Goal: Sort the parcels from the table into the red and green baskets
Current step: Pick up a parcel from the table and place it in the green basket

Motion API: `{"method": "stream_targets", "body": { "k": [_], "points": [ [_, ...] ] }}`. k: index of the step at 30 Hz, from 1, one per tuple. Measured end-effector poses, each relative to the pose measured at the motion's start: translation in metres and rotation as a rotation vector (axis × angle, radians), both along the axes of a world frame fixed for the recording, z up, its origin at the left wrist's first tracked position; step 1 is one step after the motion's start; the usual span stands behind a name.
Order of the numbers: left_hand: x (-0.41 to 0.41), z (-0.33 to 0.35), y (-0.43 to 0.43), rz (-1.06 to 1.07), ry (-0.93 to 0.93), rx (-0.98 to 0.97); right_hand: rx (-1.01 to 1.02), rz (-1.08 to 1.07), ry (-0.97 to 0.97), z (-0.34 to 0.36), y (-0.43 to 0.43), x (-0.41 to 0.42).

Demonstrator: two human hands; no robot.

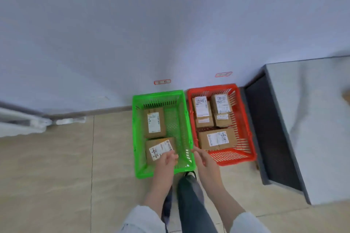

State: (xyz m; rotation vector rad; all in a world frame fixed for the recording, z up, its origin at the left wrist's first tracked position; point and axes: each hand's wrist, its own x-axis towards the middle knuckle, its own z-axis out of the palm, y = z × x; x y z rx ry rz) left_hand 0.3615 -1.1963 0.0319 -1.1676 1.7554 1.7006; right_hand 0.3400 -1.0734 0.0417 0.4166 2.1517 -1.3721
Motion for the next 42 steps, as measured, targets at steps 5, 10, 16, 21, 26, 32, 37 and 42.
{"method": "stream_targets", "body": {
  "k": [5, 10, 16, 21, 26, 32, 37, 42],
  "points": [
    [-0.013, 0.083, 0.069, 0.035, 0.101, 0.157, -0.128, -0.367, 0.021, 0.082, 0.052, 0.012],
    [-0.019, 0.141, 0.146, -0.131, 0.131, 0.220, -0.126, -0.620, 0.106, 0.140, 0.130, 0.032],
    [-0.037, 0.182, 0.283, -0.385, 0.271, 0.215, -0.278, -0.955, 0.230, 0.180, 0.264, 0.048],
    [-0.028, 0.196, 0.432, -0.503, 0.290, 0.297, -0.318, -1.089, 0.304, 0.196, 0.400, 0.066],
    [-0.012, 0.204, 0.548, -0.597, 0.306, 0.293, -0.308, -1.149, 0.335, 0.206, 0.523, 0.081],
    [-0.030, 0.201, 0.634, -0.648, 0.328, 0.210, -0.337, -1.219, 0.300, 0.201, 0.611, 0.070],
    [-0.064, 0.188, 0.704, -0.635, 0.294, 0.191, -0.364, -1.212, 0.255, 0.191, 0.681, 0.034],
    [-0.123, 0.162, 0.782, -0.591, 0.236, 0.185, -0.327, -1.150, 0.199, 0.173, 0.761, -0.026]
  ]
}}
